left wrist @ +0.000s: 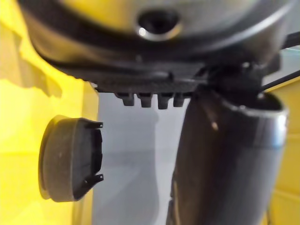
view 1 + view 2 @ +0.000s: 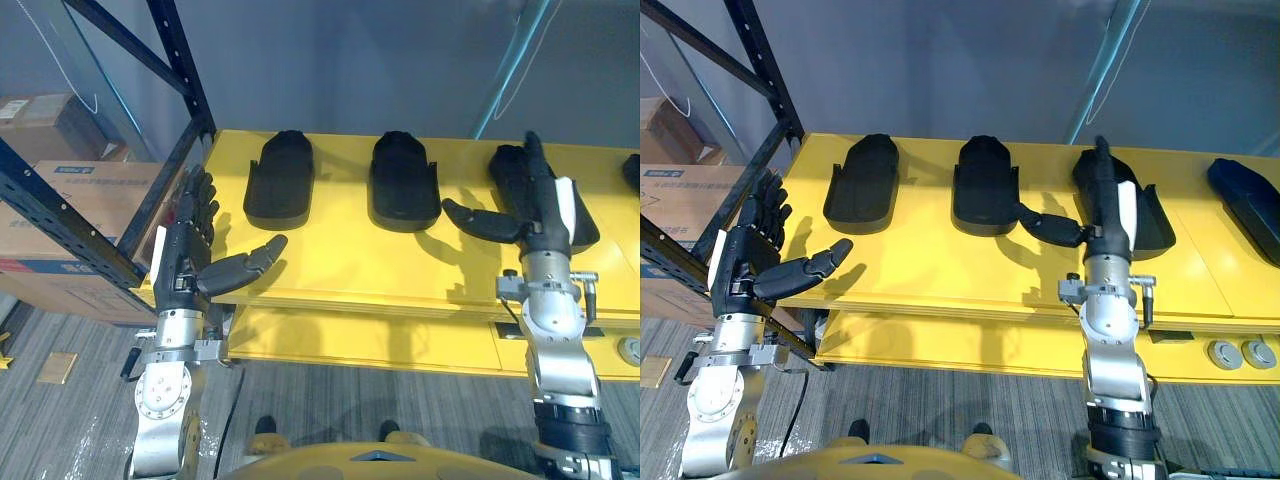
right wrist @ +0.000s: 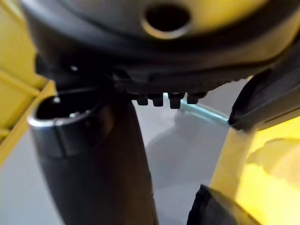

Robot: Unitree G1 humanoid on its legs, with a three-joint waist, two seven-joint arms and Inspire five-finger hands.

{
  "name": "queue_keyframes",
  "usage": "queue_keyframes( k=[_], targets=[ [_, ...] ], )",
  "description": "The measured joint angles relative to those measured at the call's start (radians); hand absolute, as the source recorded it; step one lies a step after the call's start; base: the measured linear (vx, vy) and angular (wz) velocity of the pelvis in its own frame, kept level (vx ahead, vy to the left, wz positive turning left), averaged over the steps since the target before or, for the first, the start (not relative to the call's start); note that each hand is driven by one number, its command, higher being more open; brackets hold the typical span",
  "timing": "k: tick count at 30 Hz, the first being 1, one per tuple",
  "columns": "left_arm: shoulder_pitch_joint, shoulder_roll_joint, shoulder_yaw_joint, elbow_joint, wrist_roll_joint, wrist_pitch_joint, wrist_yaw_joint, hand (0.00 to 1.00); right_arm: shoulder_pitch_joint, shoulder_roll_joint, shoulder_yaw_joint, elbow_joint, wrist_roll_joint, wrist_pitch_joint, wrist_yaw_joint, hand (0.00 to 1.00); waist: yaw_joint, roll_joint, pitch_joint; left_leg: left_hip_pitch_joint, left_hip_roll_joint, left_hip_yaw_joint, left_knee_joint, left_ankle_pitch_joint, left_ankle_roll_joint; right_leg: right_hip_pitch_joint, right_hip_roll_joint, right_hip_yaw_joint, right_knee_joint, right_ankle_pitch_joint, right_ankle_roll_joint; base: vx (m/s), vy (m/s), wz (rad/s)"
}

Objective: Walk over and take three plastic housings, then place them on the shelf

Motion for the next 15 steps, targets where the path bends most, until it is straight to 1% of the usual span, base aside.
queue_keyframes(
  k=[1,2,3,5,6,7,9,11,15],
  targets=[
    [0.001,0.0,0.001,-0.002,0.0,0.0,0.001,1.0,0.018,0.013,-0.013,-0.013,0.001,0.0,-0.007,1.0,-0.002,0.001,0.0,0.001,0.0,0.003,0.0,0.0,0.0,-0.001,0.0,0.003,0.0,0.0,0.0,0.01,0.004,-0.26],
    [0.011,-0.002,0.003,-0.01,0.0,0.0,0.003,1.0,0.097,0.065,-0.067,-0.066,0.033,-0.001,-0.024,1.0,-0.011,0.005,-0.003,0.011,0.0,0.021,0.0,-0.005,-0.001,-0.005,0.001,0.022,0.001,0.001,0.001,0.01,0.006,-0.28],
    [0.02,-0.002,0.004,-0.015,0.0,0.0,0.003,1.0,0.118,0.075,-0.079,-0.078,0.041,-0.002,-0.024,1.0,-0.016,0.006,-0.004,0.016,0.0,0.031,0.0,-0.008,-0.001,-0.005,0.002,0.028,0.001,0.001,0.002,0.01,0.01,-0.35],
    [0.049,-0.004,0.014,-0.025,-0.001,0.0,-0.003,1.0,0.184,0.102,-0.112,-0.111,0.069,-0.009,-0.016,1.0,-0.039,0.01,-0.012,0.032,0.001,0.056,0.0,-0.017,-0.002,-0.005,0.003,0.052,0.001,0.001,0.002,0.0,0.014,-0.32],
    [0.05,-0.005,0.016,-0.025,-0.001,0.0,-0.006,1.0,0.202,0.104,-0.12,-0.118,0.084,-0.009,-0.008,1.0,-0.044,0.012,-0.014,0.037,0.001,0.063,0.0,-0.02,-0.003,-0.005,0.004,0.059,0.001,0.002,0.003,-0.01,0.012,-0.27],
    [0.05,-0.006,0.023,-0.025,-0.001,0.0,-0.012,1.0,0.234,0.105,-0.134,-0.123,0.112,-0.015,0.019,1.0,-0.062,0.012,-0.021,0.038,0.001,0.068,0.0,-0.025,-0.002,-0.007,0.004,0.063,0.001,0.001,0.003,-0.02,0.008,-0.24],
    [0.05,-0.006,0.024,-0.026,-0.002,0.0,-0.022,1.0,0.271,0.105,-0.146,-0.123,0.126,-0.018,0.054,1.0,-0.069,0.013,-0.033,0.04,0.003,0.088,0.0,-0.029,-0.002,-0.018,0.007,0.081,0.001,0.001,0.003,-0.01,0.007,-0.22],
    [0.05,-0.006,0.023,-0.026,-0.004,0.0,-0.03,1.0,0.299,0.105,-0.149,-0.123,0.141,-0.022,0.107,1.0,-0.087,0.014,-0.035,0.04,0.003,0.092,0.0,-0.029,-0.002,-0.022,0.009,0.086,0.001,0.002,0.004,-0.01,0.001,-0.1],
    [0.048,-0.006,0.022,-0.027,-0.004,0.0,-0.037,1.0,0.333,0.105,-0.149,-0.123,0.173,-0.027,0.174,1.0,-0.088,0.018,-0.038,0.04,0.009,0.096,0.0,-0.029,-0.003,-0.025,0.015,0.09,0.001,0.002,0.004,0.0,-0.004,-0.02]
  ],
)
